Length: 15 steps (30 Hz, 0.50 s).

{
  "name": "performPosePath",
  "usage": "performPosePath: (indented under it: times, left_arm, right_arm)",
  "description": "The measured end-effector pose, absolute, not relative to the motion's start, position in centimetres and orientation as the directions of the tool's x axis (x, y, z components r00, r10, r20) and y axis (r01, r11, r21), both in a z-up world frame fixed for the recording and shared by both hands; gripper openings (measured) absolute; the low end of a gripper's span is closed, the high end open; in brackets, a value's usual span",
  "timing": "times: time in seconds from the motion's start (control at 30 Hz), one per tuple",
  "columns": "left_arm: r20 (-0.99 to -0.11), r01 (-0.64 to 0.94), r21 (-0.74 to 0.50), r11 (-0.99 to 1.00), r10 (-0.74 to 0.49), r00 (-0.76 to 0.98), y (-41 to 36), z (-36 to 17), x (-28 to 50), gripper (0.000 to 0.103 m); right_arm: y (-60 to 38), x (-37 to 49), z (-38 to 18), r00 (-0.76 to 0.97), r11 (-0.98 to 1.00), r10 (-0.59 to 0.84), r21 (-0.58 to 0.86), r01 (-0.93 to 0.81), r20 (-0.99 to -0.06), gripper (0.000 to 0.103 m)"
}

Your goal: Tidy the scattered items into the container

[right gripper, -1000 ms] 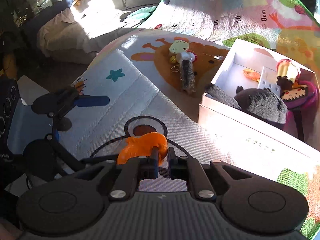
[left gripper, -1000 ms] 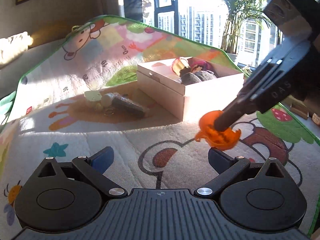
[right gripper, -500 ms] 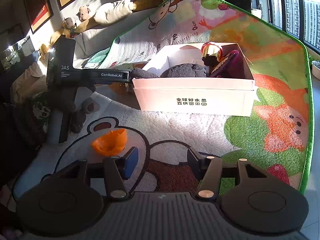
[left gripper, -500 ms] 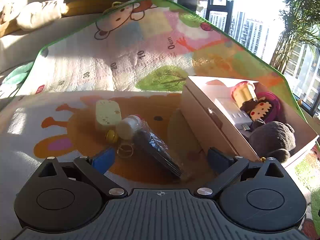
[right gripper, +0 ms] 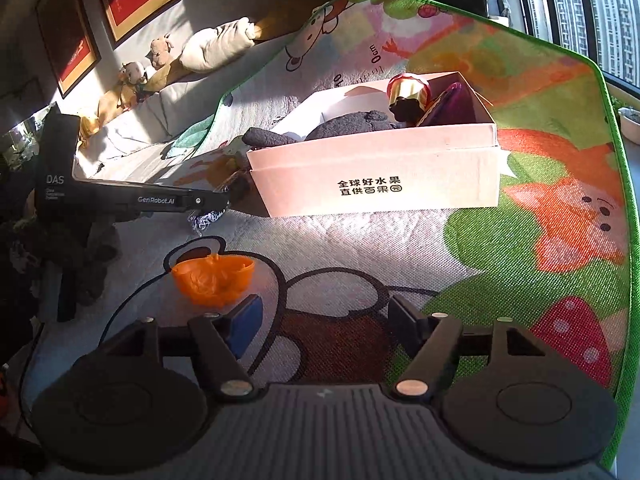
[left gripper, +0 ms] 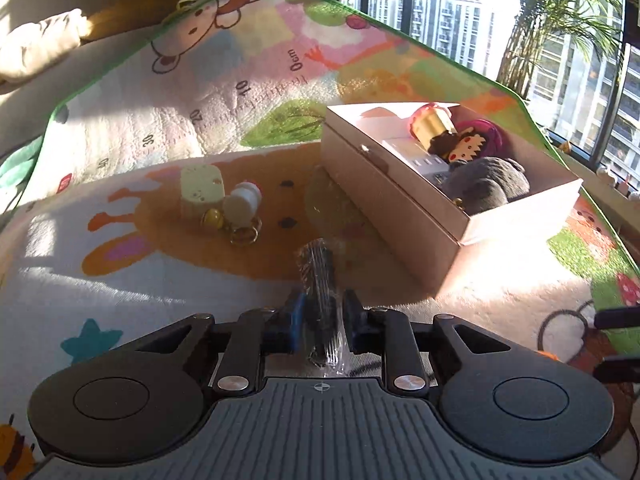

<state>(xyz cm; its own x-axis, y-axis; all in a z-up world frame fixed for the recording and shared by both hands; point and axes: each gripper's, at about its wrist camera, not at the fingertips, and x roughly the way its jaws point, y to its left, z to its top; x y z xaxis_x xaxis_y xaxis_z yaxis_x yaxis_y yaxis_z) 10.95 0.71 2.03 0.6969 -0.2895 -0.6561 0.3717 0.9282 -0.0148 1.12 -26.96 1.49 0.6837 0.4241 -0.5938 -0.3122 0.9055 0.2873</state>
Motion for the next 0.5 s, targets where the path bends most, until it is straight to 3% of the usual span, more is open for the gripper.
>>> performPosePath:
  times: [0.13, 0.17, 0.23, 0.27, 0.33, 0.37, 0.4, 0.43, 0.5]
  left_arm:
    - [-0.665, 0.441, 0.026, 0.897, -0.314, 0.678, 2.0, 3.0, 6.4, 0.030]
    - [-0.665, 0.450, 0.069, 0.890, -0.295, 0.686, 2.4, 3.1, 5.6, 0.032]
    - [-0.654, 0.419, 0.209, 0.884, -0.192, 0.732, 3.4, 3.0, 4.5, 0.045]
    - [-0.639, 0.377, 0.275, 0.884, -0.125, 0.759, 4.0, 2.8, 4.3, 0.046]
    - [-0.609, 0.287, 0.325, 0.901, -0.033, 0.793, 5.1, 2.9, 4.6, 0.059]
    - [-0.604, 0.257, 0.278, 0.926, -0.040, 0.796, 5.8, 3.3, 4.8, 0.069]
    - [-0.600, 0.237, 0.212, 0.948, -0.066, 0.797, 6.2, 3.6, 4.9, 0.098]
    - [-0.584, 0.220, 0.127, 0.967, -0.107, 0.805, 6.4, 4.1, 4.9, 0.103]
    - [-0.580, 0.206, 0.007, 0.978, -0.164, 0.798, 6.1, 4.5, 5.2, 0.103]
  right_arm:
    - [-26.8, 1.1, 1.5, 0.683, 0.907, 0.421, 0.279, -0.316, -0.597, 0.072]
    - [-26.7, 1.1, 1.5, 0.682, 0.907, 0.421, 0.276, -0.318, -0.598, 0.079]
    - [-26.4, 1.0, 1.6, 0.685, 0.916, 0.402, 0.254, -0.312, -0.608, 0.094]
    - [-26.3, 1.0, 1.6, 0.687, 0.920, 0.392, 0.244, -0.307, -0.612, 0.099]
    - [-26.1, 1.1, 1.5, 0.681, 0.922, 0.386, 0.237, -0.306, -0.622, 0.099]
    - [-26.0, 1.1, 1.5, 0.681, 0.923, 0.384, 0.236, -0.304, -0.624, 0.101]
    - [-25.9, 1.1, 1.4, 0.680, 0.924, 0.381, 0.233, -0.303, -0.626, 0.102]
    - [-25.8, 1.1, 1.4, 0.678, 0.925, 0.379, 0.232, -0.301, -0.629, 0.103]
    - [-25.6, 1.2, 1.4, 0.680, 0.929, 0.367, 0.220, -0.297, -0.635, 0.103]
